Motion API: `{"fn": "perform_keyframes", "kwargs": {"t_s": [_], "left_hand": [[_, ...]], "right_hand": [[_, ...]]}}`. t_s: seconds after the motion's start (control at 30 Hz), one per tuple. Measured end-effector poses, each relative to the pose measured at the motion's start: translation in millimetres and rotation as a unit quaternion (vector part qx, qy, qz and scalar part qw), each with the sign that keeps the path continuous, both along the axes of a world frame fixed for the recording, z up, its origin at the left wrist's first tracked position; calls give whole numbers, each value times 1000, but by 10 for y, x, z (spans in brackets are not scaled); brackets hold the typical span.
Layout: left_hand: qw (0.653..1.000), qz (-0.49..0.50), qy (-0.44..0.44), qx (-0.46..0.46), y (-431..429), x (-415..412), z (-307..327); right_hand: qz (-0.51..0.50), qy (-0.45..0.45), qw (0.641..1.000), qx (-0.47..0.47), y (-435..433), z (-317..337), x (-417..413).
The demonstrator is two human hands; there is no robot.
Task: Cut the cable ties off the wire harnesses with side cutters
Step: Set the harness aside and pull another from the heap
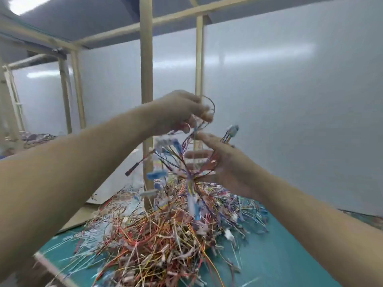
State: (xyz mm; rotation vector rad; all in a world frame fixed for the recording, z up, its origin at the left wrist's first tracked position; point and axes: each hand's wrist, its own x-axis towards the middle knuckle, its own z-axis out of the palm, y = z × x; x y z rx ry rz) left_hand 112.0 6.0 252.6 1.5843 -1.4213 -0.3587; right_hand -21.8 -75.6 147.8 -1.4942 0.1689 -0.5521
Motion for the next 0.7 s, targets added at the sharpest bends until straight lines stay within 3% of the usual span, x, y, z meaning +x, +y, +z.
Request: {"fn": "perform_keyframes", "kwargs": {"t_s": [0.07, 0.13, 0.17, 0.23, 0.3, 0.37, 0.5, 0.6, 0.7], "left_hand": [[988, -31, -143, 41, 59, -70, -103], [974, -11, -224, 37, 105, -22, -211], [980, -3, -198, 10, 159, 46, -278], [993, 20, -48, -104, 321, 195, -478], [965, 107, 88, -224, 430, 286, -842], [941, 169, 129, -263, 446, 168, -1357], [992, 81, -18, -95, 173, -308, -2100], [981, 88, -173, -11, -73, -145, -2285], [970, 141, -188, 56, -138, 276, -2421]], "right_hand": [[27, -5, 1000, 13, 141, 7, 118], [-29, -24, 999, -7, 183, 93, 180], [-58, -27, 998, -9, 157, 146, 187], [-98, -30, 995, 9, 73, 272, 160], [-134, -41, 990, 27, 4, 403, 129], [-157, -59, 985, 40, -16, 543, 143], [-127, -112, 984, 61, 49, 881, 218], [-95, -140, 983, 66, 116, 1189, 147], [-138, -176, 974, 20, 27, 1468, -120]]}}
